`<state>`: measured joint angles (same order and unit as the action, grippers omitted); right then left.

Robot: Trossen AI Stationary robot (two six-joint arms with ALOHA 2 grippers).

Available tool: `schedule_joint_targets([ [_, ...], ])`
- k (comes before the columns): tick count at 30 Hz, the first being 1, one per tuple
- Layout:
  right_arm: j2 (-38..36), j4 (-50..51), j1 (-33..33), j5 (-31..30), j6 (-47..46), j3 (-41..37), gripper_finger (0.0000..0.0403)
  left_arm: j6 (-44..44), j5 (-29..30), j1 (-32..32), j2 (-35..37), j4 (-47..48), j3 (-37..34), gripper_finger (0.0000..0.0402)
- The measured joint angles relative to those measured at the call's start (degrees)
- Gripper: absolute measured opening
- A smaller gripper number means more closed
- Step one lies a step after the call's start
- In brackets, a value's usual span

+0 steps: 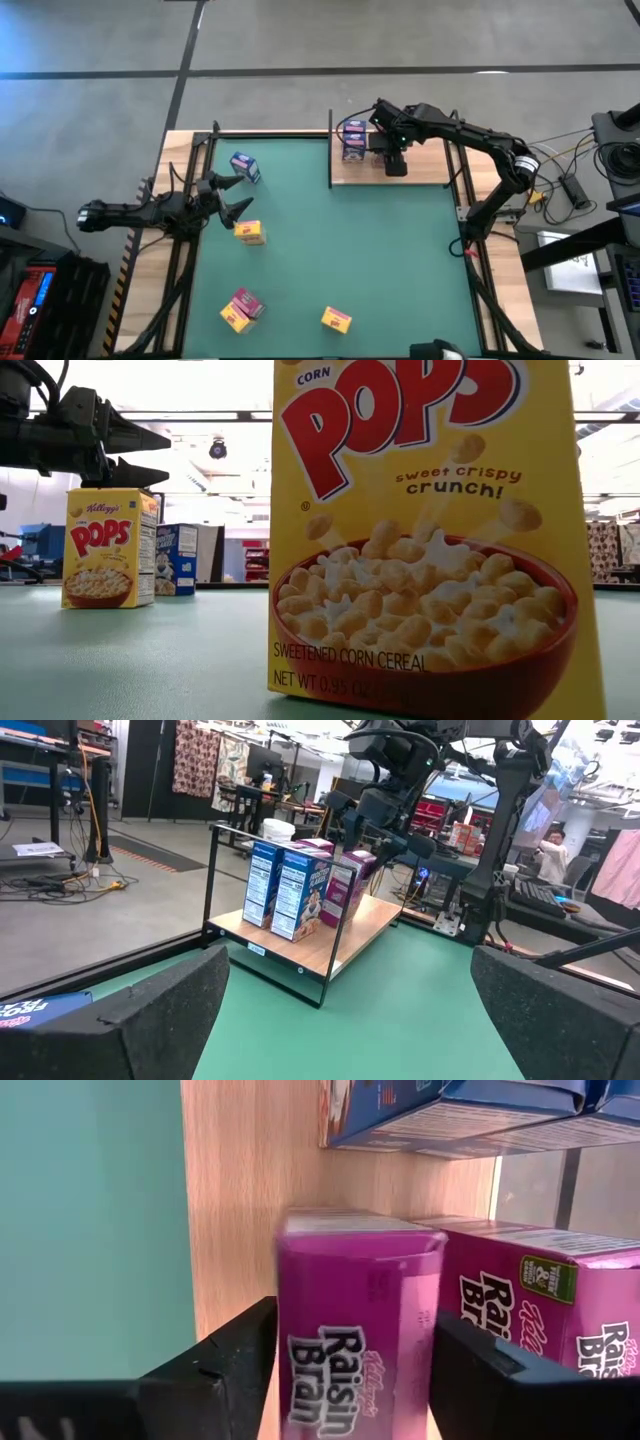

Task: Stack cereal on shelf
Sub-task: Put the right pink cereal box on the shelf

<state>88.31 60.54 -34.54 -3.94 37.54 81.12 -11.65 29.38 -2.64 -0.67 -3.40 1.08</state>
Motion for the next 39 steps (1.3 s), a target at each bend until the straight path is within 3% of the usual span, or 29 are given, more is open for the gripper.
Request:
schedule_joint_targets([
  [12,0.0,-0.2,0.0,0.9,-1.6,0.0,0.0293,0.0,0.0,0.0,0.0,0.0,0.0,0.0400],
  [22,-1.3,-0.8,0.0,-0.6,-4.0,0.0,0.0337,0.0,0.0,0.0,0.0,0.0,0.0,0.0400],
  [39,1.8,-3.2,-1.4,-0.8,-1.5,-0.2,0.0325,0.0,0.0,0.0,0.0,0.0,0.0,0.0400],
])
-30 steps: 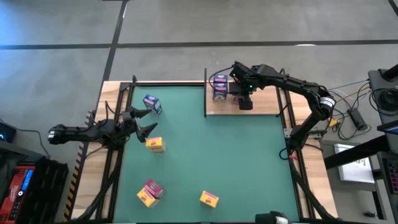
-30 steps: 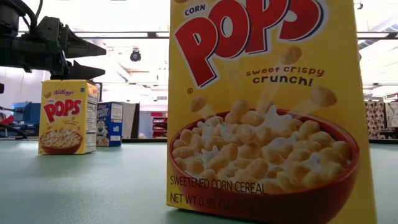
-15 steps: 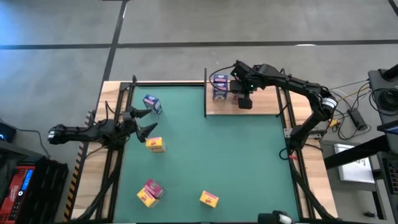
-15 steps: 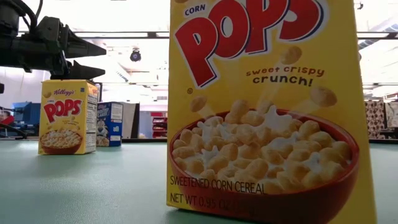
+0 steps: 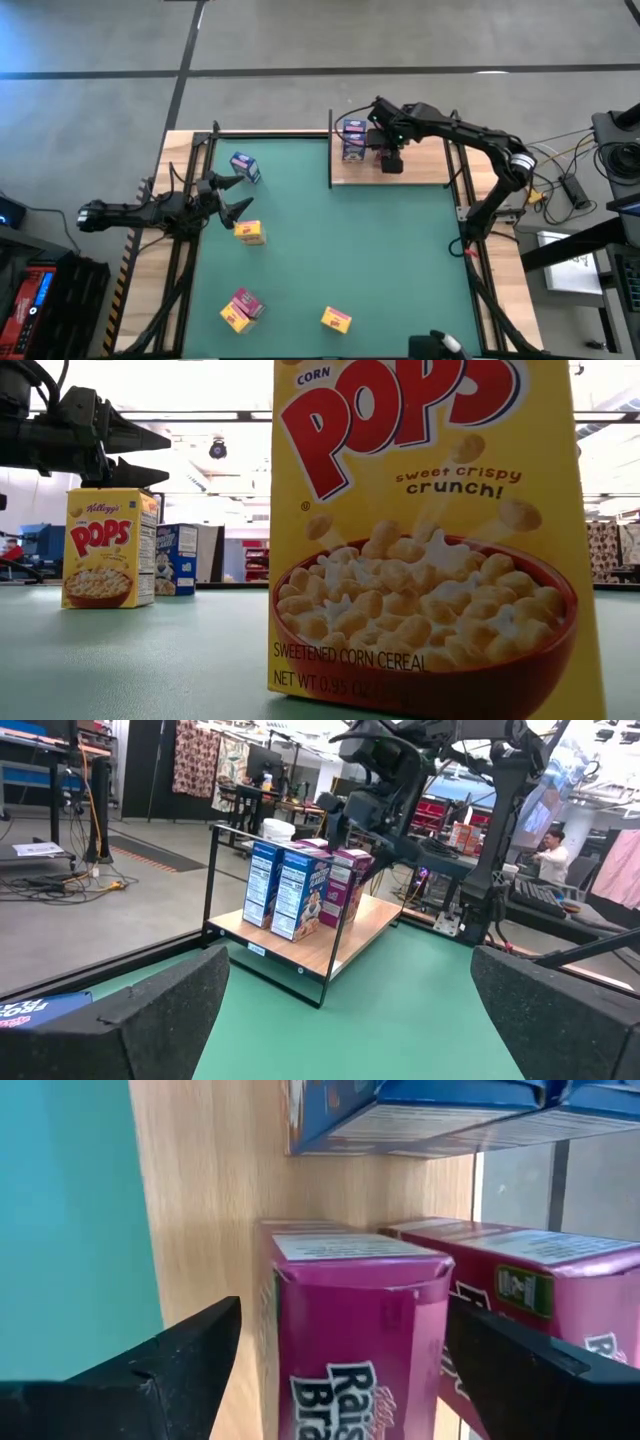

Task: Stack cereal on shelf
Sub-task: Put the right pink cereal box on the shelf

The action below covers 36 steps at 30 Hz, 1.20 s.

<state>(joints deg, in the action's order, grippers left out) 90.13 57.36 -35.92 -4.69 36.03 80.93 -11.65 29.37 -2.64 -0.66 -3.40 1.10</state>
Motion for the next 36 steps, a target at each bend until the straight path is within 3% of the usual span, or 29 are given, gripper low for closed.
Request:
schedule_joint_targets([
  [16,1.1,-2.9,-0.1,-1.5,4.0,0.2,0.0227,0.0,0.0,0.0,0.0,0.0,0.0,0.0400],
  [36,1.1,-2.8,-0.9,-1.3,6.0,0.2,0.0221,0.0,0.0,0.0,0.0,0.0,0.0,0.0400],
])
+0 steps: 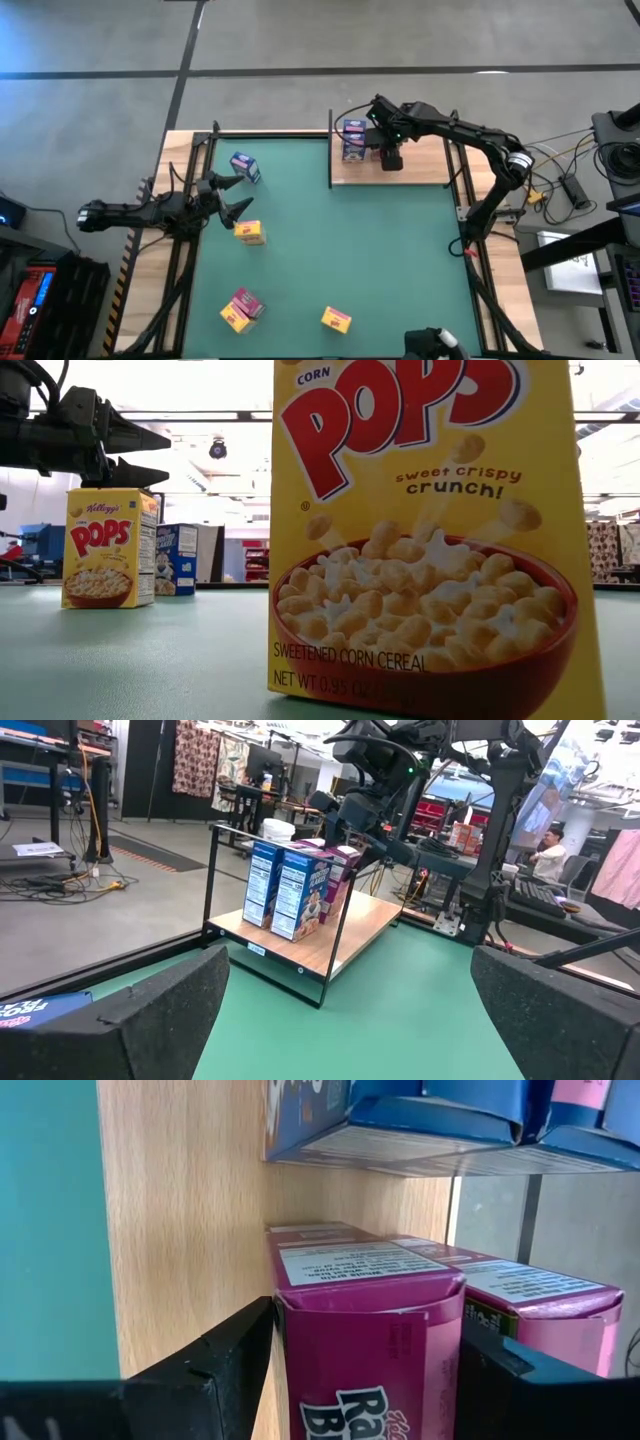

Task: Stack cereal on shelf
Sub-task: Put the right pink cereal box on the shelf

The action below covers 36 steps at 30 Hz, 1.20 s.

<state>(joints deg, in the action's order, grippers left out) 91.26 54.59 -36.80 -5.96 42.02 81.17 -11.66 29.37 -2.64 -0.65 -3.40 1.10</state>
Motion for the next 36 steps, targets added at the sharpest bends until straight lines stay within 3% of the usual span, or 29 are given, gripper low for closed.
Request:
schedule_joint_targets([
  [36,-0.5,5.4,-2.3,0.2,-3.8,2.5,0.0221,0.0,0.0,0.0,0.0,0.0,0.0,0.0400],
])
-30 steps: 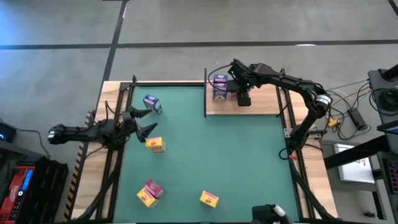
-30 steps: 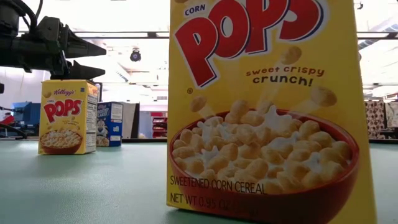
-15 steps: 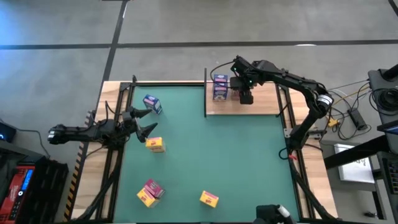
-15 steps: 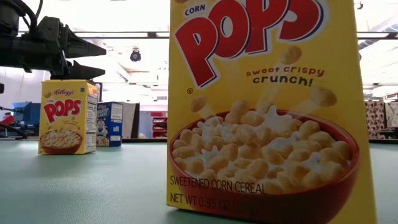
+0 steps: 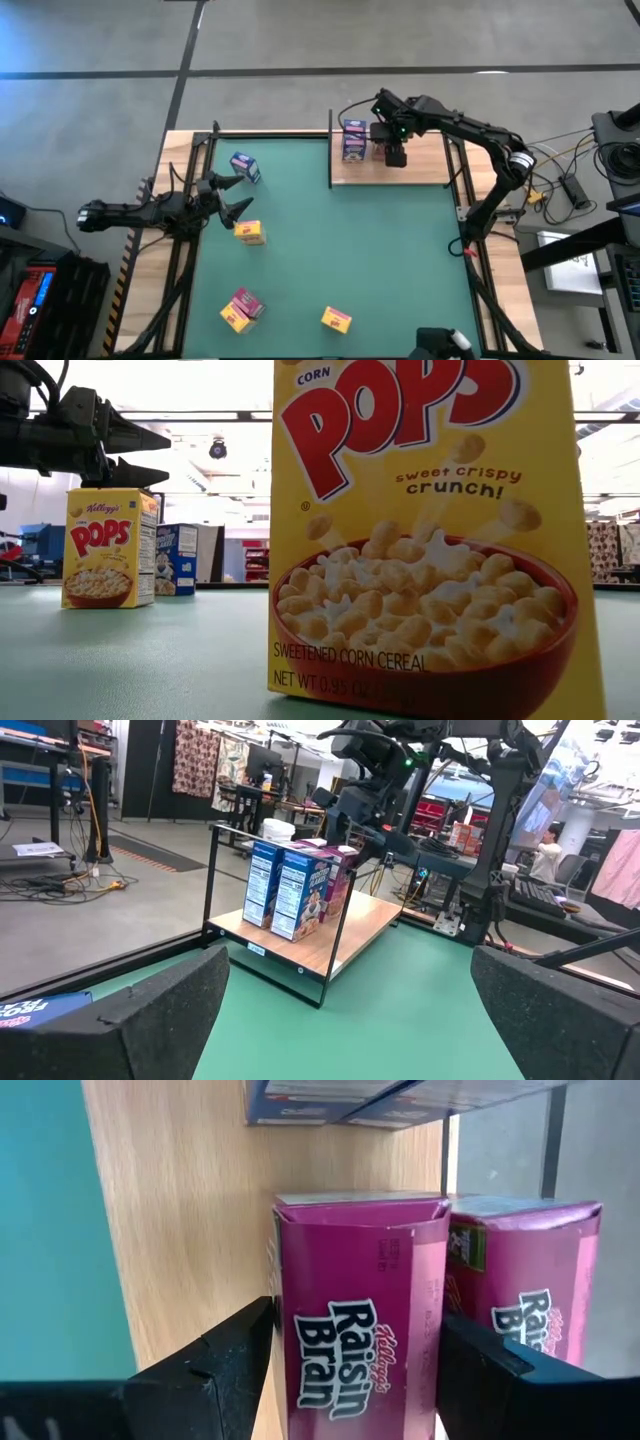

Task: Stack cereal on shelf
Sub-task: Put the right pink cereal box on the shelf, then put the pink cereal box on the shelf

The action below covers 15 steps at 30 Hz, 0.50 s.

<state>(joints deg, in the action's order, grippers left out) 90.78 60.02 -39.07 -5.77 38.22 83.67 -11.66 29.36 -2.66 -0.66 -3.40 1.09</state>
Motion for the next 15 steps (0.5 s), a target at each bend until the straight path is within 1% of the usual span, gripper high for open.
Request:
schedule_joint_targets([
  [8,-0.1,3.2,0.0,-0.2,-1.6,4.0,0.0221,0.0,0.0,0.0,0.0,0.0,0.0,0.0400],
  [15,-0.1,4.8,0.0,-0.2,-1.8,5.9,0.0221,0.0,0.0,0.0,0.0,0.0,0.0,0.0400],
])
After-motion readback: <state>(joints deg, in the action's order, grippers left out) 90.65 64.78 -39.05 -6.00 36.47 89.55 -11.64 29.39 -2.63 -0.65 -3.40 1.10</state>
